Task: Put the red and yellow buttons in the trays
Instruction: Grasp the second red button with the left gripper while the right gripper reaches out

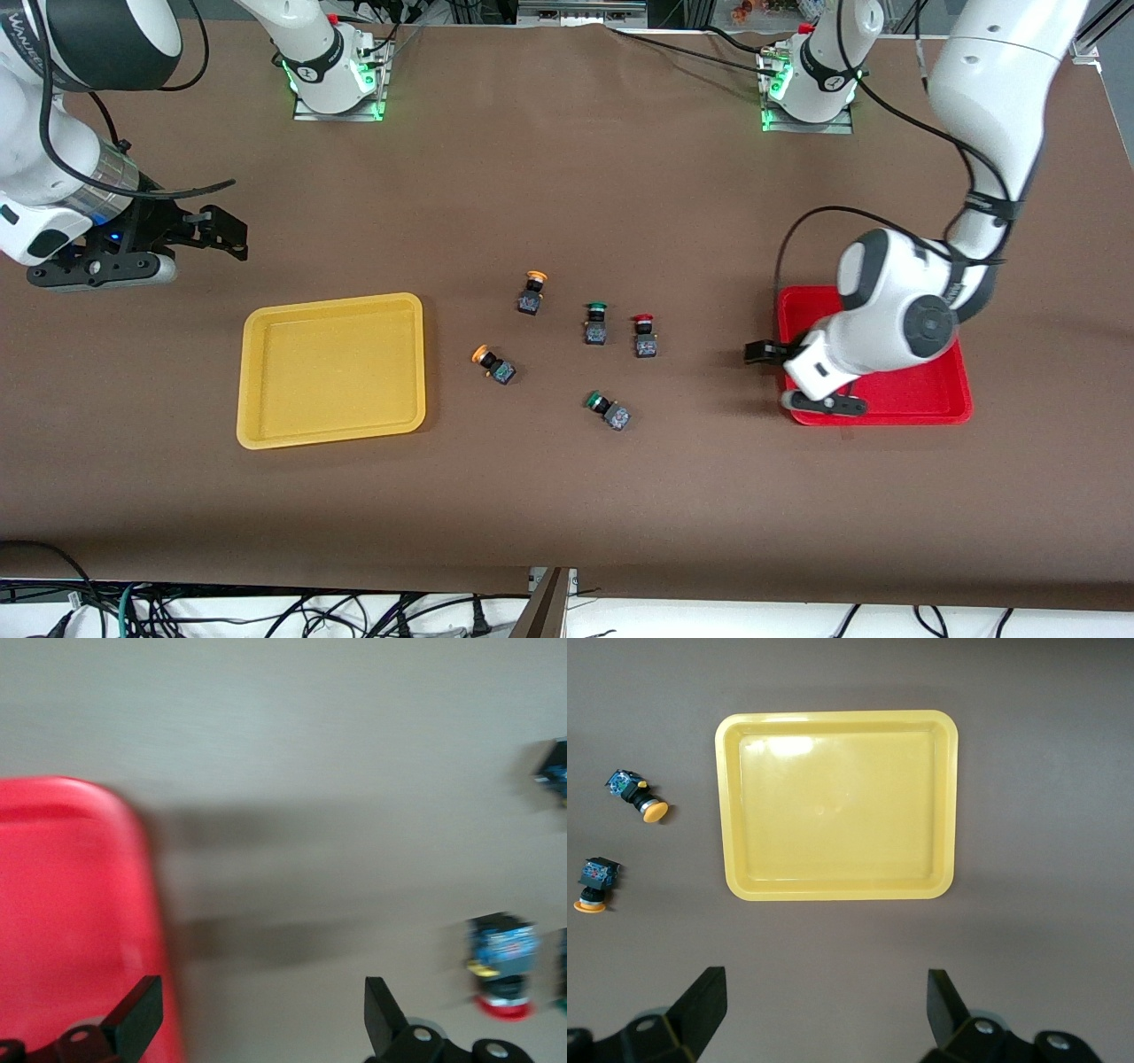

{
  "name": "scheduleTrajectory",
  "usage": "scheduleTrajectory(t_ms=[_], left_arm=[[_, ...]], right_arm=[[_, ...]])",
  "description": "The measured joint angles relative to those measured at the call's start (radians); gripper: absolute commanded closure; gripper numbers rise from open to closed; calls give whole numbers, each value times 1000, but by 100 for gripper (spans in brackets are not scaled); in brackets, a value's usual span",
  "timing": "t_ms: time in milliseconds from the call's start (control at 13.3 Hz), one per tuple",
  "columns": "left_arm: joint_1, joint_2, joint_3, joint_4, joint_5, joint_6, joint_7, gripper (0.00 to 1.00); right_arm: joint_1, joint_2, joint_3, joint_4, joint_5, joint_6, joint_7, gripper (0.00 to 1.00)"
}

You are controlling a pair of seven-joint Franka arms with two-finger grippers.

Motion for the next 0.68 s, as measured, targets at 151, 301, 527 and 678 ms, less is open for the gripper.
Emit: scheduleTrajectory(t_ms=[151, 301, 527, 678], left_arm=[[-80, 10, 2, 15, 0, 1, -122, 0], [-140, 28, 6, 29, 8, 2, -197, 0], [-185, 50, 9, 35, 73, 10, -260, 0], [-215, 68, 9, 36, 85, 45, -307, 0]], right_arm=[[0, 0, 0, 0, 0, 0, 0, 0], [0, 0, 0, 0, 0, 0, 0, 0], [0, 0, 0, 0, 0, 0, 0, 0], [0, 0, 0, 0, 0, 0, 0, 0]])
